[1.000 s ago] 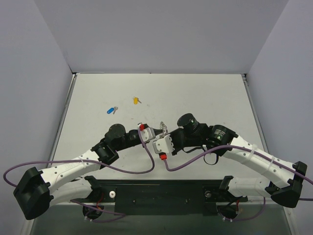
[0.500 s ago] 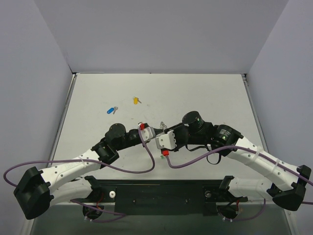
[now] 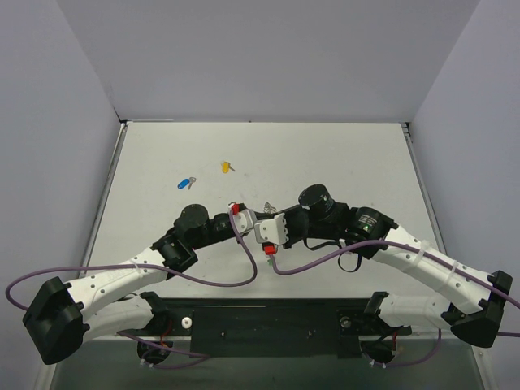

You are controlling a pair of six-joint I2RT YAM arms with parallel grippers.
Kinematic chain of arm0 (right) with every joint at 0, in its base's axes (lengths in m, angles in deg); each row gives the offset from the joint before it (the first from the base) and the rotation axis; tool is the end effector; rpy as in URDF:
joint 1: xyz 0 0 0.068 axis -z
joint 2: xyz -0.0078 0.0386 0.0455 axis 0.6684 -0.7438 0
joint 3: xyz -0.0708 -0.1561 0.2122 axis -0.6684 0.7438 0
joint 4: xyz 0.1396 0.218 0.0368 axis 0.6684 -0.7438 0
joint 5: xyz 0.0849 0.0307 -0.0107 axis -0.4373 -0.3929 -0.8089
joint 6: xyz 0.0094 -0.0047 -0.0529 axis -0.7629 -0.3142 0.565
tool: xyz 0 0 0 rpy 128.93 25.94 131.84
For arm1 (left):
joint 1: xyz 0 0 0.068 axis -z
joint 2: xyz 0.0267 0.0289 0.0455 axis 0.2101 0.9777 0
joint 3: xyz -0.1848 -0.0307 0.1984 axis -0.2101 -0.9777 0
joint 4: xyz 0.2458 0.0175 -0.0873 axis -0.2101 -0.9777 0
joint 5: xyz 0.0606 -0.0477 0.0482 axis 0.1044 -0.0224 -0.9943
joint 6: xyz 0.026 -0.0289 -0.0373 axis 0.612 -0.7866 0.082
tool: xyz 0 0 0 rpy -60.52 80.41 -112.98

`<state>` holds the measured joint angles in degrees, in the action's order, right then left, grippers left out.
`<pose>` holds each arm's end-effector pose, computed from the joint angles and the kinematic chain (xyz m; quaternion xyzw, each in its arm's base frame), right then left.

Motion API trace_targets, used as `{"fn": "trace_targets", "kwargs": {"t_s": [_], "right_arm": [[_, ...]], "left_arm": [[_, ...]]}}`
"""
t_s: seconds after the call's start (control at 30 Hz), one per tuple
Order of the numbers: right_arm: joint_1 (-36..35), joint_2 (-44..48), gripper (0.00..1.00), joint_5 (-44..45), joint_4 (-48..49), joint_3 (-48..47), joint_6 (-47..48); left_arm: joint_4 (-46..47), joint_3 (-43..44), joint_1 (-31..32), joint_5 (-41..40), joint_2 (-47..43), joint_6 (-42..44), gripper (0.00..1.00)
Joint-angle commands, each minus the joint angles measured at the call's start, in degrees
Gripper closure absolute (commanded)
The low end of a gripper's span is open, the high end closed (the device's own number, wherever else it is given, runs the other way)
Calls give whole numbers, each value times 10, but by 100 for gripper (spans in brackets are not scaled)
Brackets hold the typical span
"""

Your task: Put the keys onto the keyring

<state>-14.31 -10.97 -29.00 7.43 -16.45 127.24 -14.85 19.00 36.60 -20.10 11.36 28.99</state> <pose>0.1327 0.2133 0.3695 -0.7297 0.3983 0.0863 0.5491 0.1505 -0.1898 0.2853 0.4809 0.5269 -0.3079 0.6295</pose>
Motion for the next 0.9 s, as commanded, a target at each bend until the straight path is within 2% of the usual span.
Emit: {"fn": "trace_targets", "kwargs": {"t_s": [0.0, 0.33, 0.63, 0.87], "right_arm": [[-4, -10, 84, 12, 16, 9, -7], [-4, -13, 88, 14, 25, 16, 0], [23, 11, 79, -20, 51, 23, -32], [26, 22, 78, -34, 54, 38, -18]], "left_arm": [[41, 32, -1, -2, -5, -6, 100], [46, 31, -1, 1, -7, -10, 100], [51, 29, 0, -2, -7, -10, 100], [52, 27, -1, -1, -8, -10, 100]]}}
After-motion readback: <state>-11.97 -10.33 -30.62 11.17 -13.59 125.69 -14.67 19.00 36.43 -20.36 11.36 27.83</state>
